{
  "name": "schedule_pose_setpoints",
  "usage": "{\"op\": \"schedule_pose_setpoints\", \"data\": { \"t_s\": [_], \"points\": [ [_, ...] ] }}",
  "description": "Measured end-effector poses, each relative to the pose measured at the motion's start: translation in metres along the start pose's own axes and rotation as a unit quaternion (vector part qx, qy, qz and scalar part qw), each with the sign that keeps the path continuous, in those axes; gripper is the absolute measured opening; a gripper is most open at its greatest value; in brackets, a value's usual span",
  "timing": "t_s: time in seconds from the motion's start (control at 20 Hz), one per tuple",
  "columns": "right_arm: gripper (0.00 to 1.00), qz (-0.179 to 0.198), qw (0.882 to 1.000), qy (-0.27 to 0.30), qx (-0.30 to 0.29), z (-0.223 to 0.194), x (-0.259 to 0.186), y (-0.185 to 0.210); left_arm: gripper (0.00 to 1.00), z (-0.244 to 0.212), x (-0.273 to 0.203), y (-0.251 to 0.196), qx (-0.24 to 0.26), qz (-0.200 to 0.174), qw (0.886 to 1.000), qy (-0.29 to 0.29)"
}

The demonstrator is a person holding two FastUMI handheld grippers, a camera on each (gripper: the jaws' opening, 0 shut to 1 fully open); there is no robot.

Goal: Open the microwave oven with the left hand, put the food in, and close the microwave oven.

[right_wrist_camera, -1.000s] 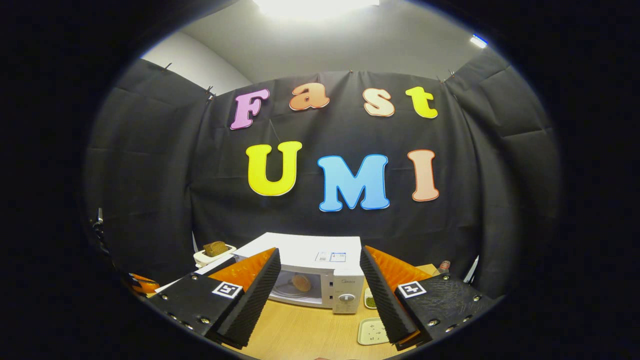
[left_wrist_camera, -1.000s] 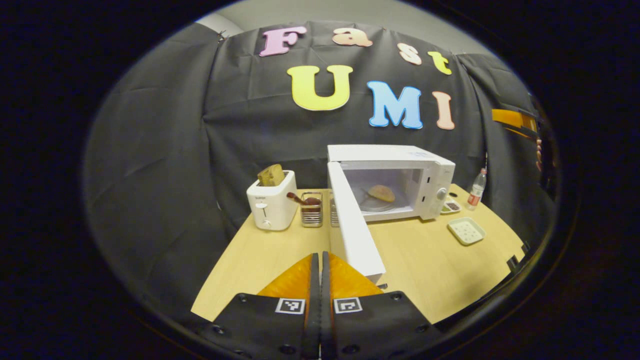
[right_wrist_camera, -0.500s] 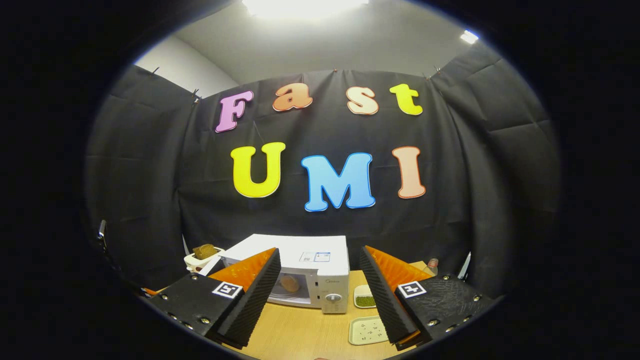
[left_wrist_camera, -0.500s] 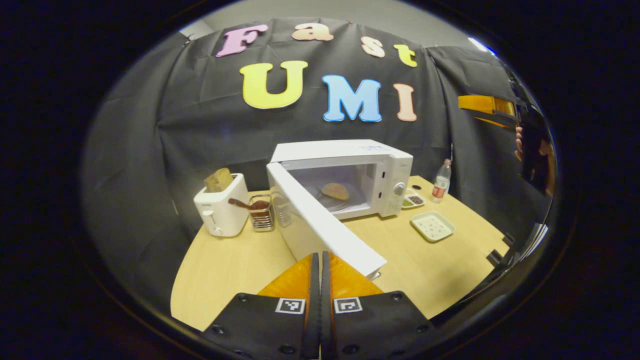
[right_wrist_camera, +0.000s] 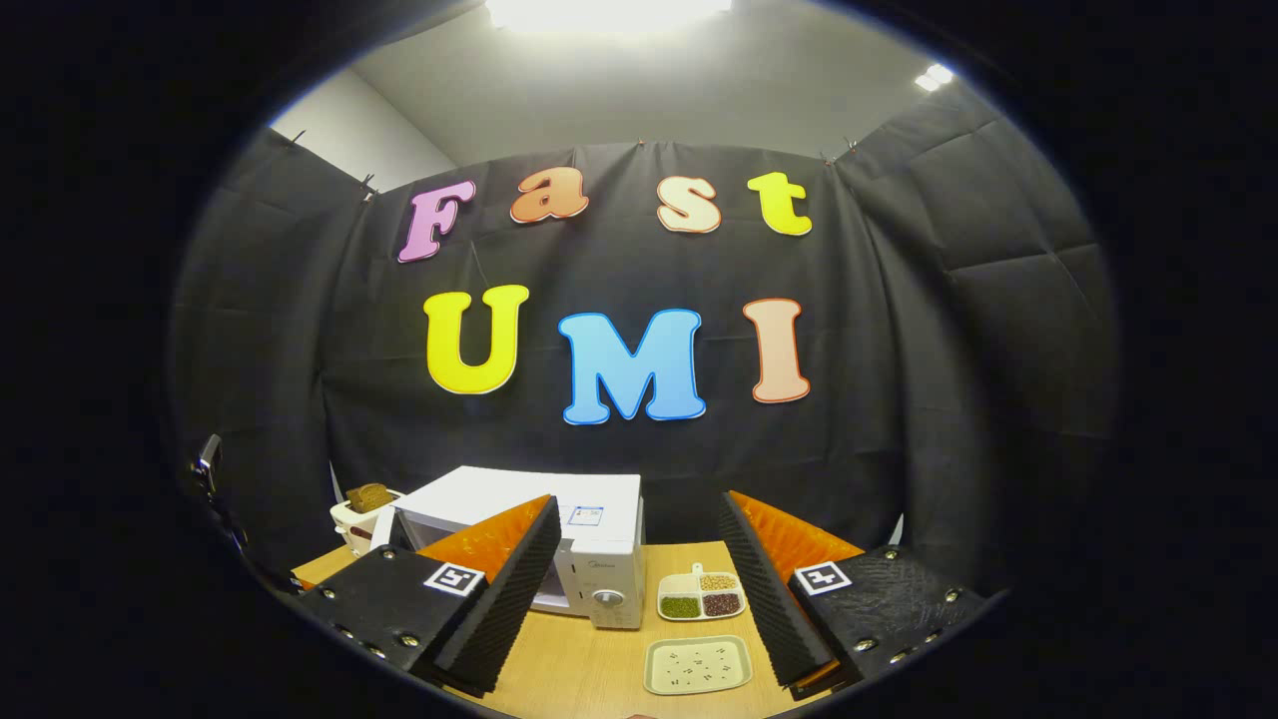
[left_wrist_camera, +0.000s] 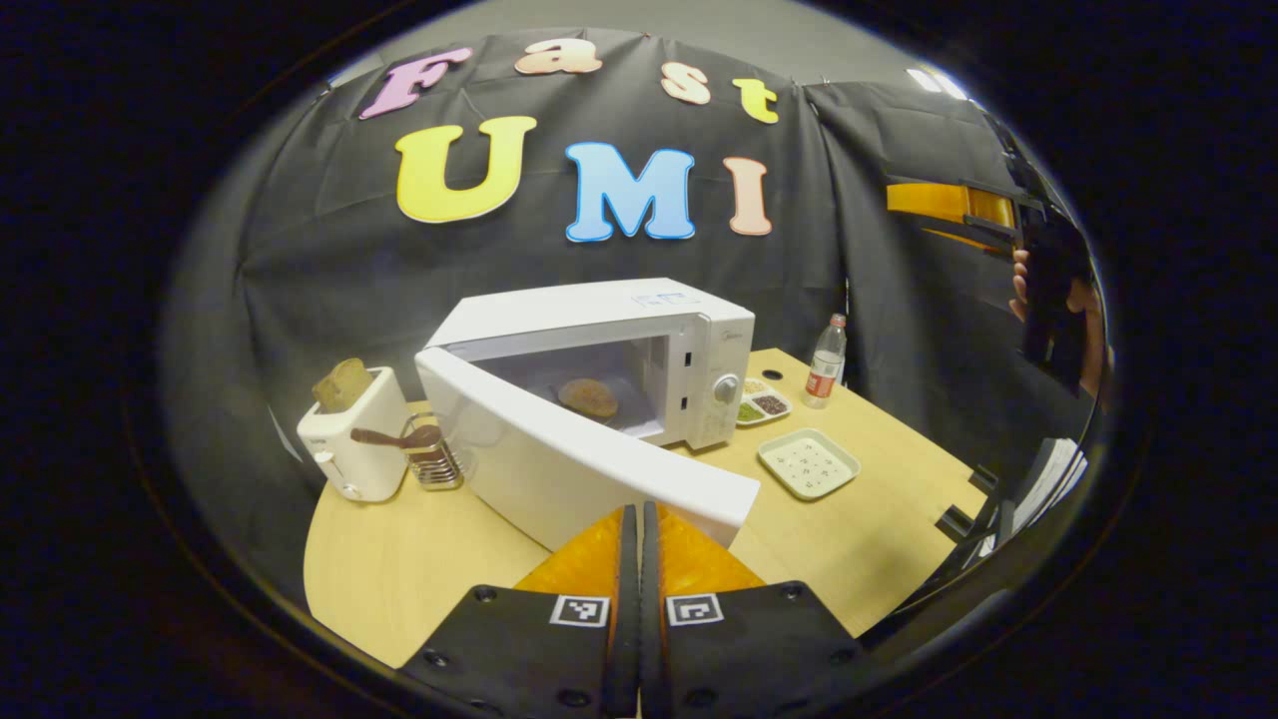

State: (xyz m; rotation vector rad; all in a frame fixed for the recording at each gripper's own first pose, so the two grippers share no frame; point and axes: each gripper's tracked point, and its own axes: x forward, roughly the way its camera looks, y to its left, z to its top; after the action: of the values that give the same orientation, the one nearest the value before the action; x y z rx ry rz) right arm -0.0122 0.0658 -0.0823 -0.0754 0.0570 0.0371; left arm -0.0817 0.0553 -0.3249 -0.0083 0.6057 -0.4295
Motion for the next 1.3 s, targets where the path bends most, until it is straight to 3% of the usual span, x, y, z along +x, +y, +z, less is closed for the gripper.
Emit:
{"op": "schedule_pose_setpoints", "data": {
  "t_s": [0.9,1.3],
  "points": [
    [0.97,-0.023,1.000,0.010,-0.011,0.002,0.029,-0.046,0.07,0.033,0.103,-0.035,0.005,-0.044,0.999,0.003],
    [0.97,-0.026,0.999,0.017,-0.017,-0.001,0.033,-0.055,0.05,0.047,0.149,-0.038,0.001,-0.029,1.000,0.001]
  ]
}}
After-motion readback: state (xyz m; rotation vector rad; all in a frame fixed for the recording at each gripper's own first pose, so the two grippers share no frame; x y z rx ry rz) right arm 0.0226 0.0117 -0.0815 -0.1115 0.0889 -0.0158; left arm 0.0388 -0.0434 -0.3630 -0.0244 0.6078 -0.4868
